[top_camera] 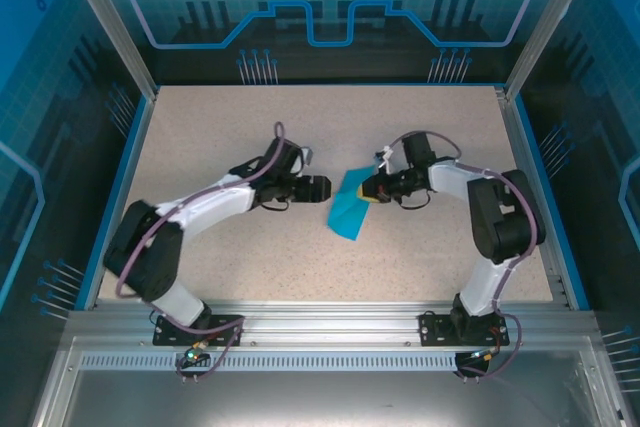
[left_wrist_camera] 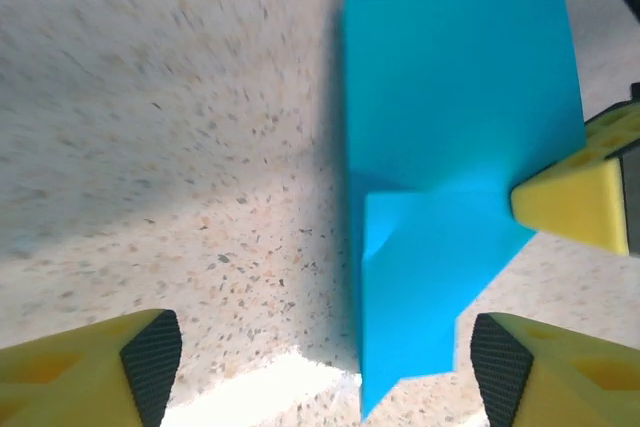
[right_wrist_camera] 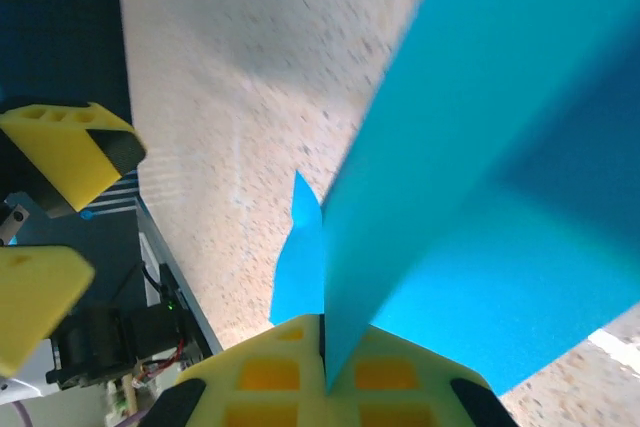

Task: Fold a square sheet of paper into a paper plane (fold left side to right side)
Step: Turn over the paper at the center of the table.

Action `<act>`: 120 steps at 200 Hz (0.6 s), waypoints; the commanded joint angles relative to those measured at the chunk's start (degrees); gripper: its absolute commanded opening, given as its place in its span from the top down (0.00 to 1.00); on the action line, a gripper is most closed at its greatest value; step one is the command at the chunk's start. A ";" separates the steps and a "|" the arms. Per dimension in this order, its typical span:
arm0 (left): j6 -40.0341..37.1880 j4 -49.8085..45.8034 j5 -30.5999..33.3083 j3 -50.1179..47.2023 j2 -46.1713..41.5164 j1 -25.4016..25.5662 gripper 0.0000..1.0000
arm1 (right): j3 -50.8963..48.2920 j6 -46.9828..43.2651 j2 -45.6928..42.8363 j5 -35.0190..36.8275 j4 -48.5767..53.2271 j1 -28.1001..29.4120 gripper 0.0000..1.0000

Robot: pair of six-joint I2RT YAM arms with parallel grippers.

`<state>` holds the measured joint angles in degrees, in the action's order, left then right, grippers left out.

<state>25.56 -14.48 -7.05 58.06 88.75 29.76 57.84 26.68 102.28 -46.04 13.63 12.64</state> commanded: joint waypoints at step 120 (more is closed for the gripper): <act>13.64 35.97 -26.48 -9.37 -24.38 -3.48 0.01 | 14.77 -13.55 -25.64 -28.41 3.41 -1.89 0.93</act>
<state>36.51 11.64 -26.00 48.60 64.77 26.76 68.20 19.00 78.43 -68.55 10.52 8.27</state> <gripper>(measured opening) 0.985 0.068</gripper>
